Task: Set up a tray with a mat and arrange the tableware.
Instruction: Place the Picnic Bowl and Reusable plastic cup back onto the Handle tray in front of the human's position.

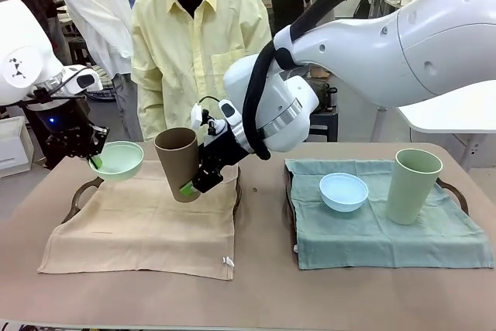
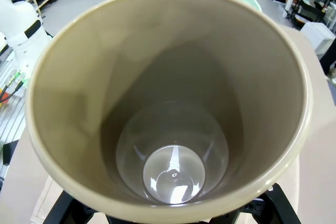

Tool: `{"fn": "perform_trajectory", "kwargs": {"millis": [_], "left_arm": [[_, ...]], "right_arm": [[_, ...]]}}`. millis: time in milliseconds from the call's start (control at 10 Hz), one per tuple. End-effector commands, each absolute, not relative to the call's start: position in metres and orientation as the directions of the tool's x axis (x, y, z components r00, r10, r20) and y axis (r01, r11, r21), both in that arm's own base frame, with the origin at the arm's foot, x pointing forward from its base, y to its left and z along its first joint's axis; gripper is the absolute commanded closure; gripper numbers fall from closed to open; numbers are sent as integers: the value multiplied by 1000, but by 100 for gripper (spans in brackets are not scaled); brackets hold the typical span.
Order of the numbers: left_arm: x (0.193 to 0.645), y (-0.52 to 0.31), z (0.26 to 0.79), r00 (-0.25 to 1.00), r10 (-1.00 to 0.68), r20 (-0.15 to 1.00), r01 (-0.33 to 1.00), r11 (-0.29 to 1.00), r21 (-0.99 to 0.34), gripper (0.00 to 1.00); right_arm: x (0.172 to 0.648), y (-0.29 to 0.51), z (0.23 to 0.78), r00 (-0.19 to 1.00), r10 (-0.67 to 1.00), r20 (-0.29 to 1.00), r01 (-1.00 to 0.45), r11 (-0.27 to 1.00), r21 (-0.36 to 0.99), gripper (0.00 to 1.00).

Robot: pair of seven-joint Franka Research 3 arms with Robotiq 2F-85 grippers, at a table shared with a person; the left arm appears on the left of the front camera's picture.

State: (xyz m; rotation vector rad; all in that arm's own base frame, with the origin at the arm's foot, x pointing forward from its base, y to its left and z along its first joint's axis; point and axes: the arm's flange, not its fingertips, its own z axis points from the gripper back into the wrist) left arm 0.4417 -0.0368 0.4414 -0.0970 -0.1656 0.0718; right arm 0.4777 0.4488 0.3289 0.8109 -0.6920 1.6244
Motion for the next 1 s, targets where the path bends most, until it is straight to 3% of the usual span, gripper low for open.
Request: {"fn": "perform_trajectory", "kwargs": {"millis": [0, 900], "left_arm": [[443, -38, 420, 982, 60, 181, -40, 993, -111, 96], [464, -37, 368, 986, 48, 157, -21, 985, -169, 96]], "right_arm": [[479, 448, 320, -143, 543, 827, -979, -202, -37, 20], [491, 442, 275, -194, 490, 850, -966, -244, -80, 20]]}}
